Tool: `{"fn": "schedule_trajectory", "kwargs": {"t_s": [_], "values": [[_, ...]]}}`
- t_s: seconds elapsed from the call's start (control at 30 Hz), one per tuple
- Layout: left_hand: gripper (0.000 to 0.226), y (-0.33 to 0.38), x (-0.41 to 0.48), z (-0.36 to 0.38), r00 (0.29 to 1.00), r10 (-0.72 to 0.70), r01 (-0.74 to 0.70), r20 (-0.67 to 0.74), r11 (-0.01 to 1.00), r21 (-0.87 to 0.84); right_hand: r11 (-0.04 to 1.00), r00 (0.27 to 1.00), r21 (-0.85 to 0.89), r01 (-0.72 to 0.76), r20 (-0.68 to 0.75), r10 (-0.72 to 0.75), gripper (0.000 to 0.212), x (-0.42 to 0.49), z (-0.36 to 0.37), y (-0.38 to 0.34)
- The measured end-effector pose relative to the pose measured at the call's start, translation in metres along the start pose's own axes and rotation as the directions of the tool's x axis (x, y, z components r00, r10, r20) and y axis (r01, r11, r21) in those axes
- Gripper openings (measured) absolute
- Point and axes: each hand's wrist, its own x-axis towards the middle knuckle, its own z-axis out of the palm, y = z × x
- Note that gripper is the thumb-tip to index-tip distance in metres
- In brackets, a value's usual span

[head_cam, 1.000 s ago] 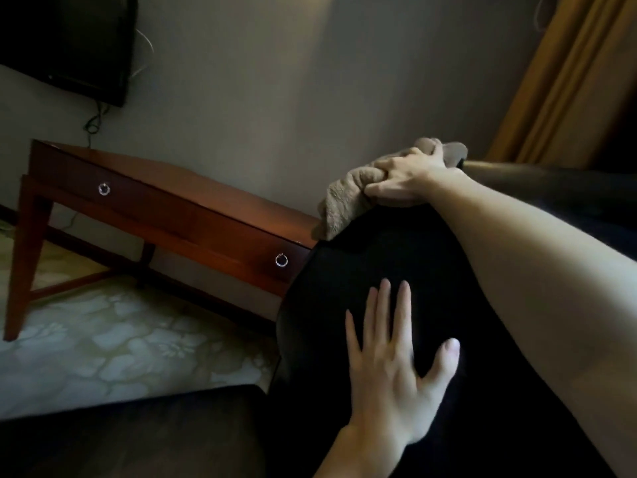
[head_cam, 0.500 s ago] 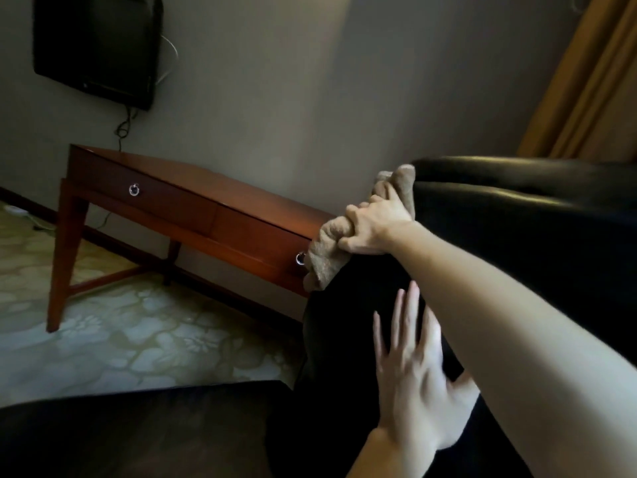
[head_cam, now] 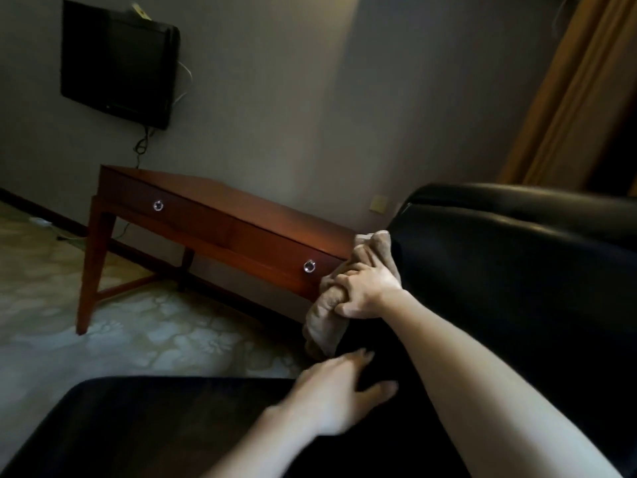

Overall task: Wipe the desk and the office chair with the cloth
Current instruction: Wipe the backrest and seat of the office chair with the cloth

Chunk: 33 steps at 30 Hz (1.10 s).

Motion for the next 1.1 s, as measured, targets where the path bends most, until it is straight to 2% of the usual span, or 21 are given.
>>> {"fn": "schedule_trajectory", "kwargs": {"t_s": [0.03, 0.07, 0.1, 0.13, 0.27, 0.37, 0.5, 0.57, 0.63, 0.7, 0.73, 0.8, 0.87, 0.93, 1.03, 1.1], "values": [[0.069, -0.06, -0.059, -0.026, 0.992, 0.039, -0.027, 0.123, 0.995, -0.097, 1.0, 1.0, -0.013, -0.009, 0.002, 0.009, 0.058, -0.005, 0.003, -0.004], [0.064, -0.098, -0.077, -0.056, 0.994, -0.104, 0.105, 0.033, 0.994, -0.03, 0.999, 1.0, -0.03, -0.024, 0.008, 0.025, 0.057, -0.009, 0.006, -0.009], [0.06, -0.122, -0.097, -0.066, 0.967, -0.256, 0.255, 0.002, 0.964, 0.078, 0.998, 0.999, -0.05, -0.042, 0.014, 0.043, 0.057, -0.013, 0.008, -0.013], [0.058, -0.151, -0.128, -0.069, 0.929, -0.37, 0.37, -0.023, 0.924, 0.095, 0.996, 0.998, -0.058, -0.061, 0.013, 0.062, 0.056, -0.017, 0.013, -0.02], [0.055, -0.204, -0.21, -0.079, 0.837, -0.547, 0.546, -0.011, 0.833, 0.089, 0.991, 0.99, -0.028, -0.128, -0.058, 0.126, 0.048, -0.034, 0.04, -0.039], [0.051, -0.222, -0.27, -0.096, 0.757, -0.652, 0.648, 0.046, 0.758, 0.078, 0.99, 0.99, -0.019, -0.14, -0.029, 0.139, 0.045, -0.04, 0.052, -0.053], [0.052, -0.227, -0.317, -0.098, 0.714, -0.698, 0.693, 0.059, 0.716, 0.084, 0.98, 0.98, 0.072, -0.187, 0.087, 0.18, 0.046, -0.048, 0.07, -0.084], [0.056, -0.228, -0.332, -0.091, 0.703, -0.707, 0.705, 0.077, 0.707, 0.057, 0.953, 0.966, 0.194, -0.234, 0.158, 0.205, 0.048, -0.061, 0.094, -0.111], [0.062, -0.227, -0.342, -0.082, 0.694, -0.716, 0.716, 0.074, 0.697, 0.027, 0.825, 0.93, 0.454, -0.335, 0.299, 0.213, 0.054, -0.084, 0.126, -0.144], [0.066, -0.227, -0.35, -0.074, 0.687, -0.723, 0.725, 0.072, 0.688, -0.011, 0.603, 0.9, 0.676, -0.423, 0.388, 0.198, 0.057, -0.11, 0.152, -0.173], [0.066, -0.226, -0.352, -0.07, 0.681, -0.729, 0.732, 0.068, 0.681, -0.034, 0.533, 0.901, 0.727, -0.433, 0.372, 0.225, 0.058, -0.121, 0.161, -0.181], [0.066, -0.223, -0.355, -0.061, 0.685, -0.728, 0.727, 0.021, 0.681, -0.09, 0.471, 0.888, 0.755, -0.457, 0.362, 0.283, 0.064, -0.131, 0.171, -0.188], [0.064, -0.221, -0.356, -0.055, 0.683, -0.73, 0.724, -0.03, 0.682, -0.109, 0.469, 0.888, 0.755, -0.459, 0.38, 0.258, 0.067, -0.134, 0.168, -0.192], [0.063, -0.22, -0.359, -0.052, 0.683, -0.729, 0.723, -0.045, 0.683, -0.099, 0.512, 0.93, 0.777, -0.367, 0.305, 0.204, 0.066, -0.139, 0.166, -0.201], [0.064, -0.222, -0.362, -0.05, 0.68, -0.731, 0.723, -0.055, 0.681, -0.115, 0.514, 0.944, 0.792, -0.329, 0.288, 0.162, 0.057, -0.165, 0.16, -0.219], [0.065, -0.222, -0.365, -0.047, 0.673, -0.737, 0.728, -0.059, 0.675, -0.12, 0.556, 0.952, 0.775, -0.301, 0.28, 0.124, 0.052, -0.192, 0.148, -0.232]]}}
